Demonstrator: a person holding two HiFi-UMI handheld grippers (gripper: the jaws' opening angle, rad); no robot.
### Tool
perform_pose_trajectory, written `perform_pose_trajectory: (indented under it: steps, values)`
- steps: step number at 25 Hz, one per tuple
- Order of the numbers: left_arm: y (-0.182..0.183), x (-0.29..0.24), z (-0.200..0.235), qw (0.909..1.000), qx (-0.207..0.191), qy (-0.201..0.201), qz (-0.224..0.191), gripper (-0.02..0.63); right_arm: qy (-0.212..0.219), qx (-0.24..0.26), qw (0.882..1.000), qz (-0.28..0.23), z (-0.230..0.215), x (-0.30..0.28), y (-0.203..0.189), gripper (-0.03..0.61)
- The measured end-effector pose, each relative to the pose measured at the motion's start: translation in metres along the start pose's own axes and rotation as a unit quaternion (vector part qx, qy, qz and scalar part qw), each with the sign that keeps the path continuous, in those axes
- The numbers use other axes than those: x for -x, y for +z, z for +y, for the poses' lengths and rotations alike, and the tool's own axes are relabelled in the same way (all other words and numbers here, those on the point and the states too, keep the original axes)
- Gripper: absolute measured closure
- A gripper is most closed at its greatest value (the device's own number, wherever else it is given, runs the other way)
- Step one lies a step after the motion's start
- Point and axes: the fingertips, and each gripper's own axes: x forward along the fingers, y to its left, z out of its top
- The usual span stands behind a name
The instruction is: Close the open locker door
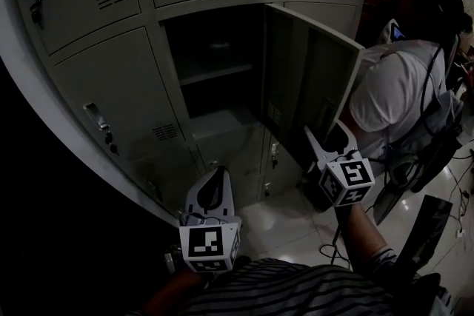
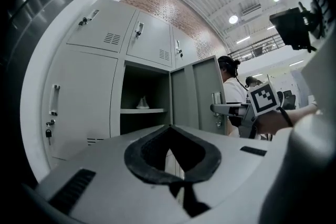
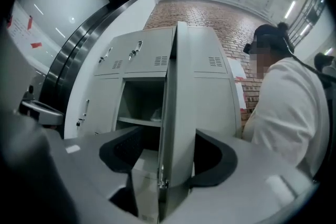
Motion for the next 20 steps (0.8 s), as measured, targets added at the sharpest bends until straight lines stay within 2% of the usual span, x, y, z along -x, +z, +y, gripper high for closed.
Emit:
perform_pose_trajectory:
  steps: [3, 7, 11, 20]
  values:
    - [-0.009, -0.002, 0.006, 1.0, 0.007, -0.005, 0.006, 0.611, 0.017, -0.008, 1.0, -0.008, 0.018, 0.002, 0.002, 0.347]
    - [-0.015, -0.002, 0.016, 0.9998, 0.02, -0.001, 0.007, 0.611, 0.083, -0.006, 0.997, 0.001, 0.076, 0.006, 0.002, 0.394]
    - [-0.016, -0.002, 0.035, 0.9996, 0.027, 0.011, 0.004, 0.611, 0.137, -0.007, 0.991, 0.004, 0.134, -0.01, 0.003, 0.393]
    - [-0.02, -0.003, 0.098, 0.998, 0.035, 0.051, 0.015, 0.611, 0.196, 0.003, 0.98, 0.018, 0.214, -0.082, -0.003, 0.457]
